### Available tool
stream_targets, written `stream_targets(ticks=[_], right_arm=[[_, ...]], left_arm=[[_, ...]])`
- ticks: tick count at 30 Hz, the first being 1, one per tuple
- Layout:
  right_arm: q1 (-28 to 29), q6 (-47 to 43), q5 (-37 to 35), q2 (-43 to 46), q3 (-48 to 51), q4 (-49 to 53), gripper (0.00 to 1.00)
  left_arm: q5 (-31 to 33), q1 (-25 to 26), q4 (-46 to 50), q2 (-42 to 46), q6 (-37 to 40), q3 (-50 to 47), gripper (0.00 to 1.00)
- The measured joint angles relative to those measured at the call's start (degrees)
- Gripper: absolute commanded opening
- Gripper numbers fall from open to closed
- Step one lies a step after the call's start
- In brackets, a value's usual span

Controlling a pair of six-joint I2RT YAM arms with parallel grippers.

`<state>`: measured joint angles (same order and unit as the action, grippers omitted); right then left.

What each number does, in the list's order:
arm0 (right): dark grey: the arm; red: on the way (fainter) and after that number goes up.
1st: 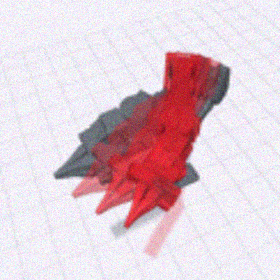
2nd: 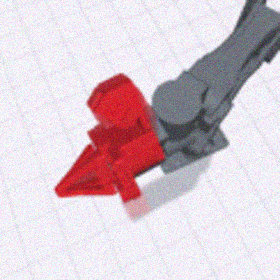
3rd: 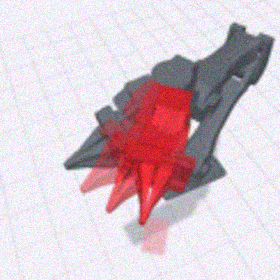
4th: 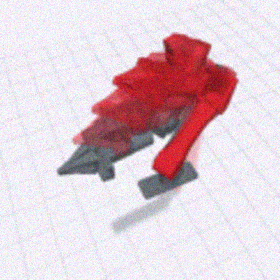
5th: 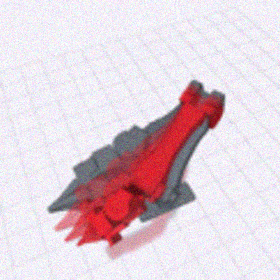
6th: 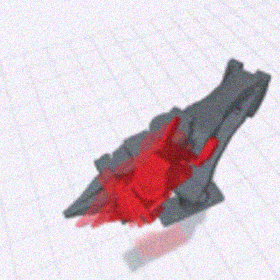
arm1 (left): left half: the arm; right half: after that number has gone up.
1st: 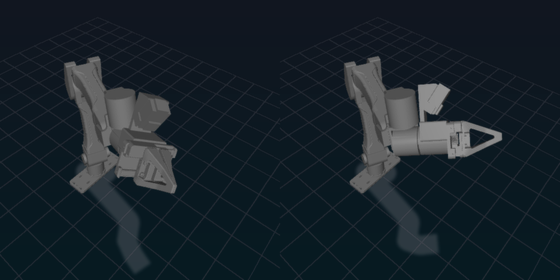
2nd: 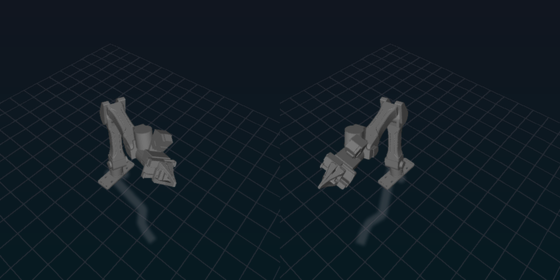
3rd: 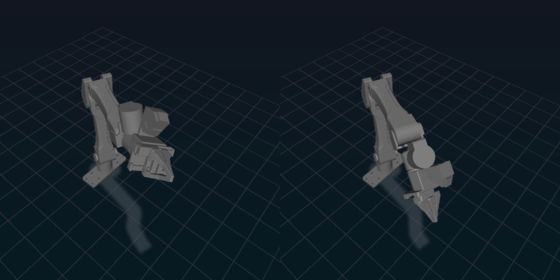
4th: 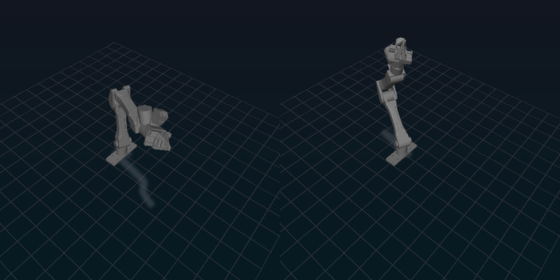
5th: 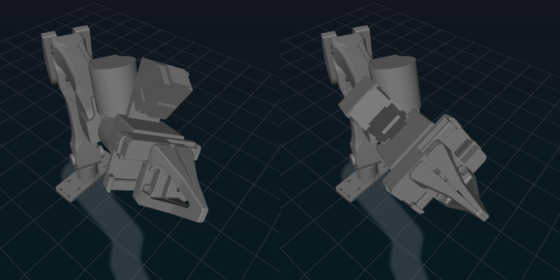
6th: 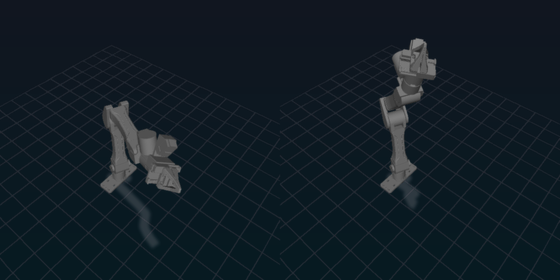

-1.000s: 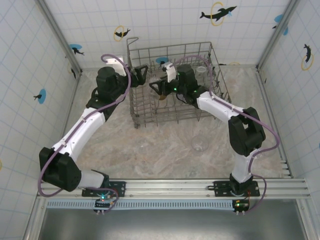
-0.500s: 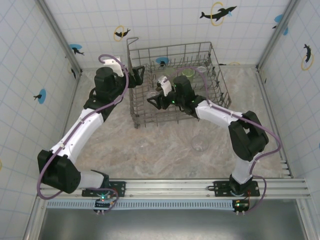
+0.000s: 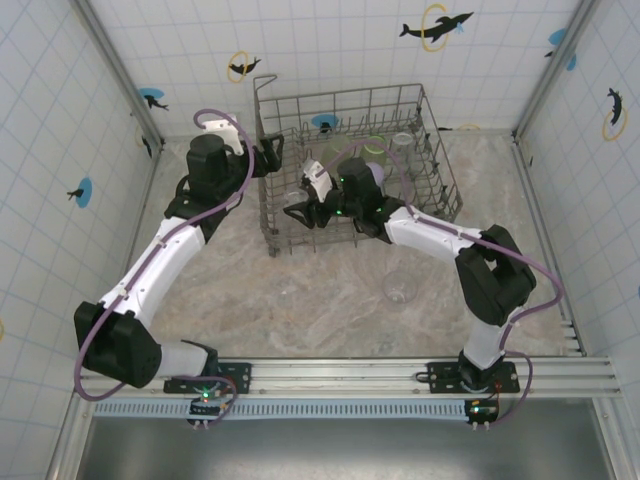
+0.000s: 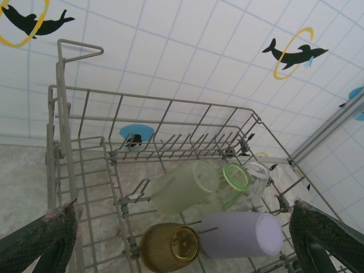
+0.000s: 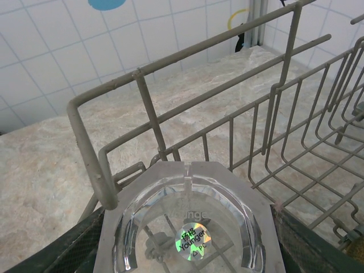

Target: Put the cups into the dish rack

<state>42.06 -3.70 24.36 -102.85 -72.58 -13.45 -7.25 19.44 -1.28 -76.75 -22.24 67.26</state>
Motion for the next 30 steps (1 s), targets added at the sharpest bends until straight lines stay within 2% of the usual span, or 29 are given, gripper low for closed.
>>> stream_targets(ticks=[30], right_arm=[[1.99, -4.26, 2.97, -5.68, -4.72, 0.42, 0.51]], left_arm=[[2.16, -1.14, 3.58, 1.22, 1.51, 0.24, 0.97]])
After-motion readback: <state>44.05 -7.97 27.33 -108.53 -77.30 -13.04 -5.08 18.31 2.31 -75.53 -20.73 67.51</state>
